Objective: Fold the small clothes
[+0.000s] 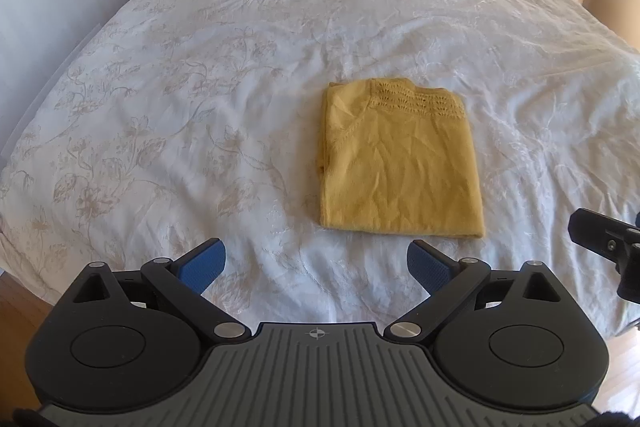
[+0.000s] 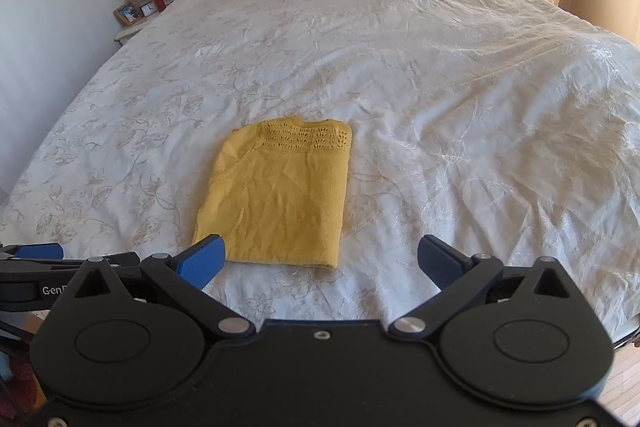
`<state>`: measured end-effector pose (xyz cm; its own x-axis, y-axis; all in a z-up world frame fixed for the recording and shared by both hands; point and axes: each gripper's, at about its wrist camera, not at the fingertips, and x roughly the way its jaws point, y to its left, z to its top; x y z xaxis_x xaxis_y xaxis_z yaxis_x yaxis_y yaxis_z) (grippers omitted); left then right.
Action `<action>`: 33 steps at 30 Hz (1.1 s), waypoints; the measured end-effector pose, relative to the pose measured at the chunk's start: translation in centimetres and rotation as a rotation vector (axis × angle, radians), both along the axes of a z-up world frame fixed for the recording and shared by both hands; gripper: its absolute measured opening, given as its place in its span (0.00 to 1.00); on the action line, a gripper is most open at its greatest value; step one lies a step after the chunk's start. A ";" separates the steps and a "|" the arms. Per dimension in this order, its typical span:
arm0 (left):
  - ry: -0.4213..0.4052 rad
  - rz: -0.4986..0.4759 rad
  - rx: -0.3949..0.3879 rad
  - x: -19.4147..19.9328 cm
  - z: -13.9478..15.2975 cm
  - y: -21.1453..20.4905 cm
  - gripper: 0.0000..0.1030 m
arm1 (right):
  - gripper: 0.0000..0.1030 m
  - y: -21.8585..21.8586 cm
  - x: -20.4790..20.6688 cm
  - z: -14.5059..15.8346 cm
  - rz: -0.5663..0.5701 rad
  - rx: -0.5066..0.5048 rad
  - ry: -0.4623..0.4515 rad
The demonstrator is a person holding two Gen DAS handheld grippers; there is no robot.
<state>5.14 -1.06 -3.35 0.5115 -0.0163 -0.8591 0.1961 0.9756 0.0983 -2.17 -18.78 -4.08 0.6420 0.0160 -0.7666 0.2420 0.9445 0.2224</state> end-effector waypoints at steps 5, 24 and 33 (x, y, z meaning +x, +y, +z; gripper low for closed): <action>0.011 -0.009 -0.011 -0.2 0.0 0.2 0.96 | 0.99 0.0 -0.3 -0.2 -0.001 0.020 0.003; 0.009 0.003 -0.022 -0.3 0.4 0.8 0.96 | 0.99 0.9 -0.5 0.2 -0.010 0.041 -0.021; 0.015 0.005 -0.012 0.5 0.2 0.9 0.96 | 0.99 1.3 0.7 -0.3 -0.003 0.056 -0.006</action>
<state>5.69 -0.19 -3.14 0.4985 -0.0243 -0.8666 0.1927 0.9777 0.0835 -1.51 -17.44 -4.34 0.6465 0.0569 -0.7608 0.2433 0.9297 0.2763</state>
